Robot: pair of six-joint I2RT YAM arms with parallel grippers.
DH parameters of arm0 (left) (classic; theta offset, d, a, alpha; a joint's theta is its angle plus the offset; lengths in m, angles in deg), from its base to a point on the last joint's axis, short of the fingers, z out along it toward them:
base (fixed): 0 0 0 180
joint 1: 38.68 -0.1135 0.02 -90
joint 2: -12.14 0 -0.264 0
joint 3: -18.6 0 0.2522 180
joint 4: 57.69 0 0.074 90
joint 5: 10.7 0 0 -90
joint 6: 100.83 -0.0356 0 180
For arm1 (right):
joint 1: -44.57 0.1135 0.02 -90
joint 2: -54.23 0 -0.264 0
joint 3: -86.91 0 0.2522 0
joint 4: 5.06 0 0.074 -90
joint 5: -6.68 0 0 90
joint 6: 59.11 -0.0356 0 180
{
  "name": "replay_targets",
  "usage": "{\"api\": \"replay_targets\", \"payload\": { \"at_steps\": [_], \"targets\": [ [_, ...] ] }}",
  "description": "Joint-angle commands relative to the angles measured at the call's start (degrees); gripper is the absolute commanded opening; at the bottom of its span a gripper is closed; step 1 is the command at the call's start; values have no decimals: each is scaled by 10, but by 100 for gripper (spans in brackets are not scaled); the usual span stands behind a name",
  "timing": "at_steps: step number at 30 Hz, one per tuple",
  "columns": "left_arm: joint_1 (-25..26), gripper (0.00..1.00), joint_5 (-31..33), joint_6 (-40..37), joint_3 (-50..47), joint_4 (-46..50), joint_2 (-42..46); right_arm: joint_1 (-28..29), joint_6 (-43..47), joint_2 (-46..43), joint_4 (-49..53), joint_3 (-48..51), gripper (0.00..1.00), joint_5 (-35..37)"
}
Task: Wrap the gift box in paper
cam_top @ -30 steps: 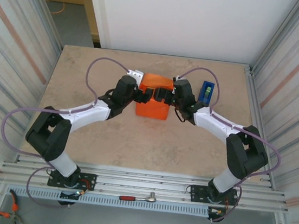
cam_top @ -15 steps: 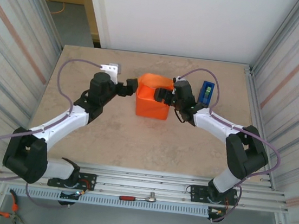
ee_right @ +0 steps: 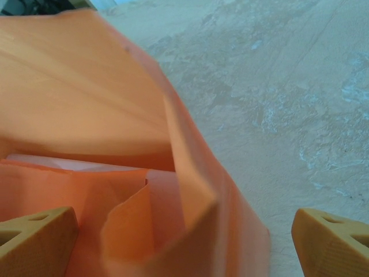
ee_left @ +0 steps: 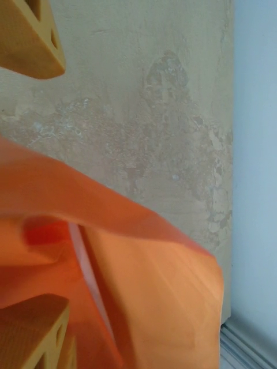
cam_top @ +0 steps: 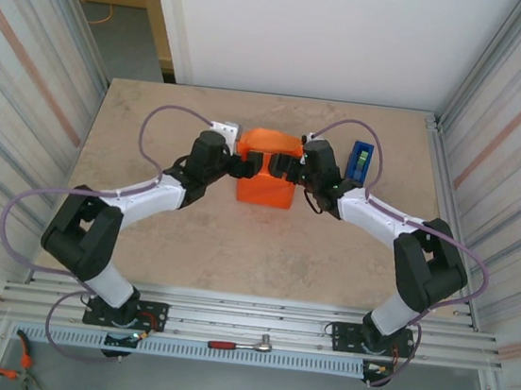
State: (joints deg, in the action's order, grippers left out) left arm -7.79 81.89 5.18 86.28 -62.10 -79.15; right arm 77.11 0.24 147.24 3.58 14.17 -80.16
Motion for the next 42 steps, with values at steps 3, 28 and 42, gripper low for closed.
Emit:
{"api": "replay_targets", "payload": {
  "at_steps": [3,28,42],
  "targets": [
    [13,81,41,-26,13,-30,-20,-15,-15,-12,69,-12,99,-18],
    [40,55,80,-23,18,-1,-42,21,3,-17,-70,38,92,128],
    [45,25,71,-16,37,9,-49,40,36,21,-28,16,49,156]
  ]
}}
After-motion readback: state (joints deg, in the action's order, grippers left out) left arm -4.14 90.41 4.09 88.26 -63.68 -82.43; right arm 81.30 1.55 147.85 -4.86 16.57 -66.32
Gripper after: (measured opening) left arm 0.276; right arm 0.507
